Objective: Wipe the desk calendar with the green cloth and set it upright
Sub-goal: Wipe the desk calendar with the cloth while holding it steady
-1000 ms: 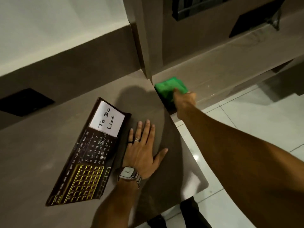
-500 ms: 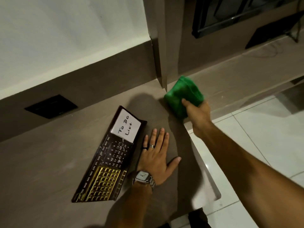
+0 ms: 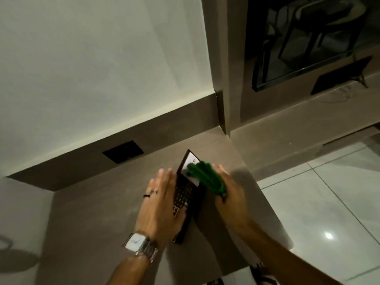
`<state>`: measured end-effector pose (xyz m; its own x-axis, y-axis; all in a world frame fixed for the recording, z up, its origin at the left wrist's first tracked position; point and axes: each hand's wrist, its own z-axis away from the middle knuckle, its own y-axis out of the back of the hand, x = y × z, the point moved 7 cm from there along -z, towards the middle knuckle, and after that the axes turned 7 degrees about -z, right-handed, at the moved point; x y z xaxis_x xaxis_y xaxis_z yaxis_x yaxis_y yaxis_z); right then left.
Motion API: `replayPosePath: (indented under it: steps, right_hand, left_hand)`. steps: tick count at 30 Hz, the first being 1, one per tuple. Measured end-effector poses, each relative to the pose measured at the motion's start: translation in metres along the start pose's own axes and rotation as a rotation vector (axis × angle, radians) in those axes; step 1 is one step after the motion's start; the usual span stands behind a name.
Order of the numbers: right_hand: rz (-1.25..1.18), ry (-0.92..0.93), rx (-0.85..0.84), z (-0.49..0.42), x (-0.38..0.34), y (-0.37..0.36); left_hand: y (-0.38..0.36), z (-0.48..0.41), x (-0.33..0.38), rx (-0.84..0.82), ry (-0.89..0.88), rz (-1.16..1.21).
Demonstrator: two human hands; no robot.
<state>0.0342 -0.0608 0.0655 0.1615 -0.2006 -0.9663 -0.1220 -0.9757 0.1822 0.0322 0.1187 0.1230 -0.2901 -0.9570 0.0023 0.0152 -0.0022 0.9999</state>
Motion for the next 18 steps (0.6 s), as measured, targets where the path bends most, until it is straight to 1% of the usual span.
replayPosePath:
  steps: [2, 4, 6, 8, 11, 15, 17, 18]
  right_hand:
    - [0.146, 0.155, -0.105, 0.006, -0.012, -0.027]
    - [0.345, 0.379, -0.2, 0.011, -0.018, -0.054]
    - [0.437, 0.522, -0.33, 0.02, -0.011, -0.077]
    - [0.504, 0.58, -0.424, 0.027, 0.005, -0.09]
    - [0.565, 0.622, -0.497, 0.021, 0.022, -0.095]
    - [0.666, 0.627, -0.479, 0.004, 0.037, -0.078]
    - [0.677, 0.704, -0.53, 0.021, 0.041, -0.075]
    - [0.663, 0.756, -0.591, 0.033, 0.041, -0.079]
  left_hand:
    - [-0.013, 0.019, -0.021, -0.102, 0.047, 0.047]
    - [-0.033, 0.032, -0.026, -0.212, 0.033, 0.064]
    - [-0.046, 0.038, -0.025, -0.248, 0.038, 0.124]
    - [-0.051, 0.04, -0.024, -0.229, 0.033, 0.193]
    - [-0.054, 0.04, -0.028, -0.242, 0.055, 0.283]
    - [-0.058, 0.039, -0.031, -0.279, 0.106, 0.355]
    - [-0.057, 0.04, -0.029, -0.285, 0.113, 0.395]
    - [-0.056, 0.04, -0.027, -0.286, 0.109, 0.416]
